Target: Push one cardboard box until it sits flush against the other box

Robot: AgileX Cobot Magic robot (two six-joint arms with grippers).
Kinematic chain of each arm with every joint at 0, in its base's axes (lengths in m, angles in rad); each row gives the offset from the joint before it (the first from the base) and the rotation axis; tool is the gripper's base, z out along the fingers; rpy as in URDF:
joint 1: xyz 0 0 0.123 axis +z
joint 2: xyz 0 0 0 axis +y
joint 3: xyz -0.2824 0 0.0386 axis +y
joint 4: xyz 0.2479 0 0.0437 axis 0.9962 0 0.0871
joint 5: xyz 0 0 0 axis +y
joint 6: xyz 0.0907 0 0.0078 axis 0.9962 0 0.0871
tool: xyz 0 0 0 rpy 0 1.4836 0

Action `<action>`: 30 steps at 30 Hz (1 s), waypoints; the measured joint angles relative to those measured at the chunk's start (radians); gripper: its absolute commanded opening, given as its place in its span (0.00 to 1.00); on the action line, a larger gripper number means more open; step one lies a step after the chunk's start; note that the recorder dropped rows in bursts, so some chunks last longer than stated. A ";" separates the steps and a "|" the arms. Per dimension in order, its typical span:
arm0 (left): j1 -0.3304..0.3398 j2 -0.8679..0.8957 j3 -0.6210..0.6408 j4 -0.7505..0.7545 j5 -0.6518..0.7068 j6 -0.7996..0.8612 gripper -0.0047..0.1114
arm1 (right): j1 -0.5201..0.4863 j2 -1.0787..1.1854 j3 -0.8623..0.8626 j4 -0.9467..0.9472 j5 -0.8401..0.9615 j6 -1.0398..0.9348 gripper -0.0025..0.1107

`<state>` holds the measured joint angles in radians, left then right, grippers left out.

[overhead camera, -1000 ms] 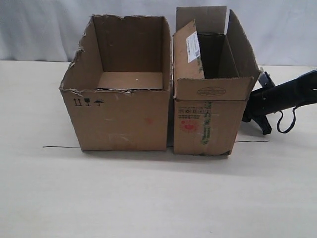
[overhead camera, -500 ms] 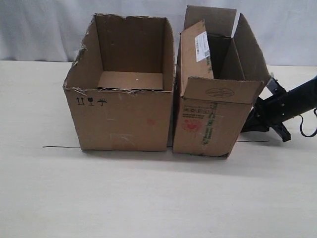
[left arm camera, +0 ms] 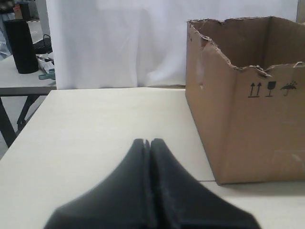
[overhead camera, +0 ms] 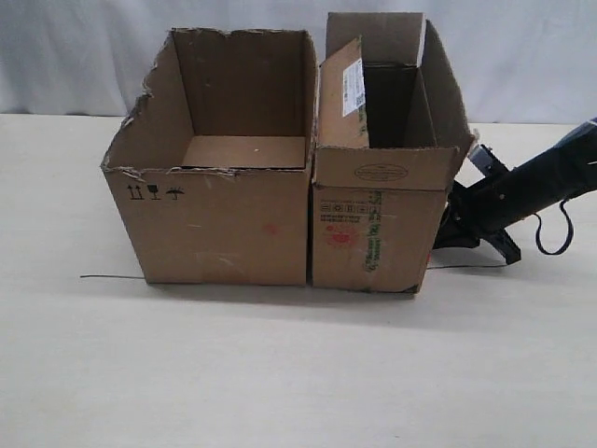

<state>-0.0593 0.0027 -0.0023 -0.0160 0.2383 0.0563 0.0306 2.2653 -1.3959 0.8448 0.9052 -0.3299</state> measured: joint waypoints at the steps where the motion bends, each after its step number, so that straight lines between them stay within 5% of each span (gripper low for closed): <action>1: 0.000 0.000 0.000 0.000 0.000 0.000 0.04 | 0.002 0.000 0.000 0.003 -0.002 0.005 0.07; 13: 0.000 0.000 0.000 0.000 0.000 0.000 0.04 | 0.000 0.000 0.000 0.015 -0.017 0.016 0.07; 30: 0.000 0.000 0.000 0.000 0.000 0.000 0.04 | -0.129 -0.122 -0.013 -0.080 -0.061 0.024 0.07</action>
<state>-0.0593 0.0027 -0.0023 -0.0160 0.2383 0.0563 -0.0987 2.1430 -1.4087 0.7644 0.8444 -0.3061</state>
